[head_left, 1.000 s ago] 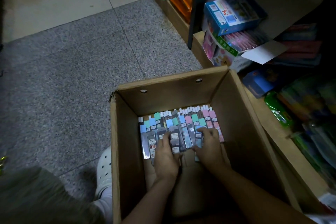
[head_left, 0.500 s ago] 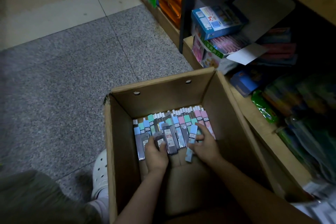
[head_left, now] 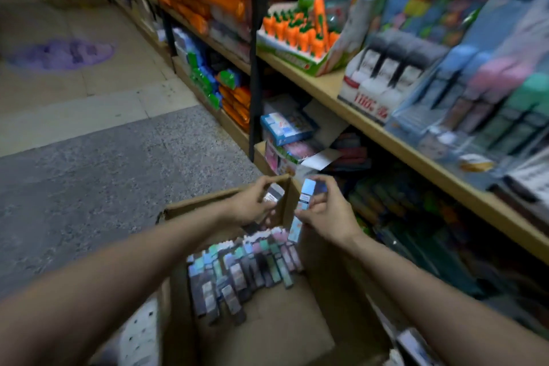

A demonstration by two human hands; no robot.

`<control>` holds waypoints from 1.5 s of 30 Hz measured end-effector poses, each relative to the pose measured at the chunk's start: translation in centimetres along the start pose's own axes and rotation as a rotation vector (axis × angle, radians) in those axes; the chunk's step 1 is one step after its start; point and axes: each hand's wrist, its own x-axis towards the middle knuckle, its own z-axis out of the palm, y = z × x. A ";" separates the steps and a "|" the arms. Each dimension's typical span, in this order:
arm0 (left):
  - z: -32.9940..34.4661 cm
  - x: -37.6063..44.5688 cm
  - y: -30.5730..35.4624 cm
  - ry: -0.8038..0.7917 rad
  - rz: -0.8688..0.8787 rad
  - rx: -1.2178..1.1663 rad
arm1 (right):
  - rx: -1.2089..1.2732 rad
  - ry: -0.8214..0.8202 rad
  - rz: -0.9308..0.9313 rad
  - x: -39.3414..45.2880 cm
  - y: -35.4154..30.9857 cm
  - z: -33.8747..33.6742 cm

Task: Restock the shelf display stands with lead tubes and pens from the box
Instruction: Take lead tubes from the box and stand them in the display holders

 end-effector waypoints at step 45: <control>3.3 5.5 20.0 -0.180 0.481 -0.275 | -0.785 0.589 -0.152 5.1 -16.9 -25.9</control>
